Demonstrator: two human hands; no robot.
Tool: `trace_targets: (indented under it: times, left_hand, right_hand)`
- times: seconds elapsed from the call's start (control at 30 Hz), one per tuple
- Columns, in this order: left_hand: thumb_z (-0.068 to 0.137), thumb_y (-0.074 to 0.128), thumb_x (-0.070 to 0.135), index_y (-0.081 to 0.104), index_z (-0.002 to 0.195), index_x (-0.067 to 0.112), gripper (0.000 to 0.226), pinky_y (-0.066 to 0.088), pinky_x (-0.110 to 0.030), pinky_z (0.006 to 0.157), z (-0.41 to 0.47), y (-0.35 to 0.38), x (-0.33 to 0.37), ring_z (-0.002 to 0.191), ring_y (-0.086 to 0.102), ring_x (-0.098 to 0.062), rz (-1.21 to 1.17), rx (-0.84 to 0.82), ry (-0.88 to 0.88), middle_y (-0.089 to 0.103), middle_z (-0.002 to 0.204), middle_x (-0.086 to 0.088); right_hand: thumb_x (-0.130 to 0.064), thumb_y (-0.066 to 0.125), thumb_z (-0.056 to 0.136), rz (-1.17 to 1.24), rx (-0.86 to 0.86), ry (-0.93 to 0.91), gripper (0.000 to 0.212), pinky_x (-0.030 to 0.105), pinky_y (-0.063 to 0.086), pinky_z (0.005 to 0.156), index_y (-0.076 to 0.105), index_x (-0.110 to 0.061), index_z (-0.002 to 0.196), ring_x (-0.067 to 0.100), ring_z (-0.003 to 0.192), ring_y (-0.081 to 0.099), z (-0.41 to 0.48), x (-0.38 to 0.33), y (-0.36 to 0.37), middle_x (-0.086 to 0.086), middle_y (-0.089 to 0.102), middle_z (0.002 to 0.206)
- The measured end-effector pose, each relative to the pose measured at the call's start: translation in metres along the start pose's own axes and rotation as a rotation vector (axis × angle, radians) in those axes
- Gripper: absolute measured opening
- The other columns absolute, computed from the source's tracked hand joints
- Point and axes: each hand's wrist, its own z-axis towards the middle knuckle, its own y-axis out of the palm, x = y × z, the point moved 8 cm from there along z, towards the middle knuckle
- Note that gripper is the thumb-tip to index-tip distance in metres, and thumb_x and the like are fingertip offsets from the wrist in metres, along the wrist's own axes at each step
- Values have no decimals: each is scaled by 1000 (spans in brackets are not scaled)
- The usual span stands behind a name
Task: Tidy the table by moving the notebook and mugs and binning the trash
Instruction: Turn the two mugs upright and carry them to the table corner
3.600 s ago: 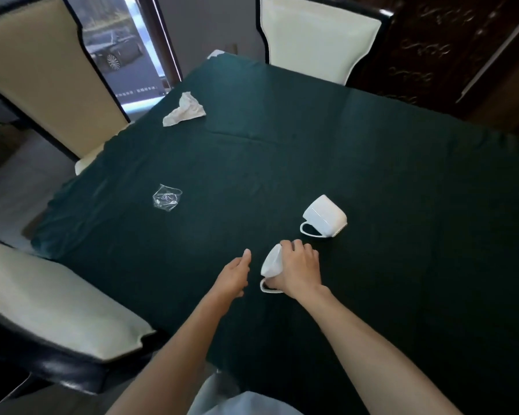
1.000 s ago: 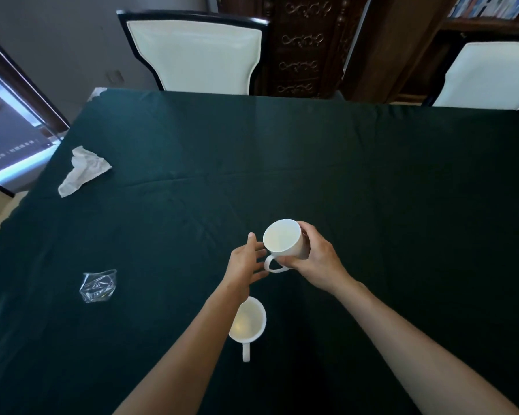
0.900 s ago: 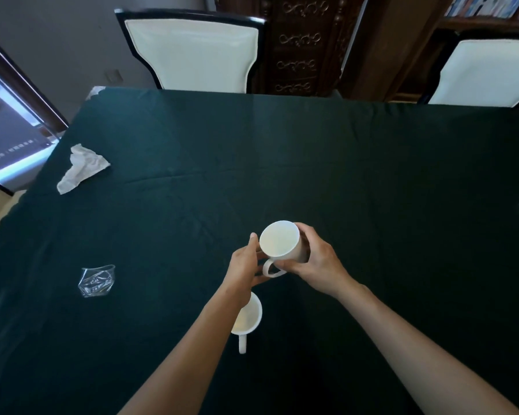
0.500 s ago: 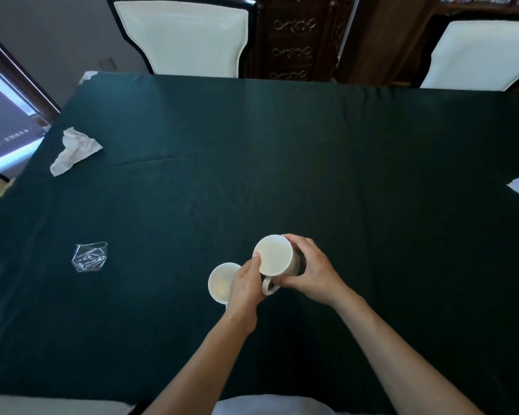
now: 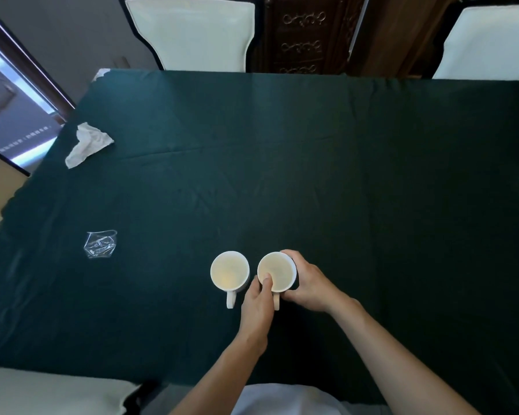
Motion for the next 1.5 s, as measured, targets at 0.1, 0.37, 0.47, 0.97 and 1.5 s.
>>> trace_targets:
  times: [0.1, 0.37, 0.47, 0.97, 1.5]
  left_hand:
    - [104, 44, 48, 62, 134, 33, 38, 50, -48, 110, -3, 4, -1, 122, 65, -19, -12, 0, -4, 73, 126, 0]
    - [107, 42, 48, 54, 145, 37, 41, 46, -50, 114, -13, 3, 1, 129, 61, -18, 12, 8, 3, 69, 135, 3]
    - [103, 51, 48, 48, 148, 47, 45, 47, -44, 112, -25, -1, 2, 128, 59, -8, 121, -26, 62, 65, 136, 17]
    - [105, 56, 24, 64, 126, 31, 23, 58, -28, 66, -27, -109, -19, 91, 75, -20, 87, 320, 128, 72, 116, 9]
    - [103, 54, 33, 74, 74, 13, 41, 62, -28, 63, 6, -97, 24, 61, 73, -9, 160, 208, 214, 76, 71, -3]
  right_hand:
    - [-28, 74, 75, 12, 5, -3, 79, 25, 49, 90, 36, -41, 143, 13, 115, 60, 0, 1, -1, -12, 60, 129]
    - [-36, 75, 75, 46, 22, 5, 89, 21, 42, 94, 30, -40, 151, 8, 121, 53, -2, 5, 2, -19, 52, 133]
    - [-24, 74, 77, 102, 65, 8, 89, 28, 44, 107, 31, -34, 155, 7, 131, 49, -8, 11, -3, -17, 49, 143]
    - [-44, 75, 83, 438, 250, 97, 14, 36, 65, 79, 77, -42, 97, 2, 90, 75, -60, 31, 48, -22, 79, 97]
    - [-27, 62, 101, 517, 507, 251, 32, 47, 63, 87, 78, -5, 83, 32, 92, 76, -46, -14, 53, 15, 78, 89]
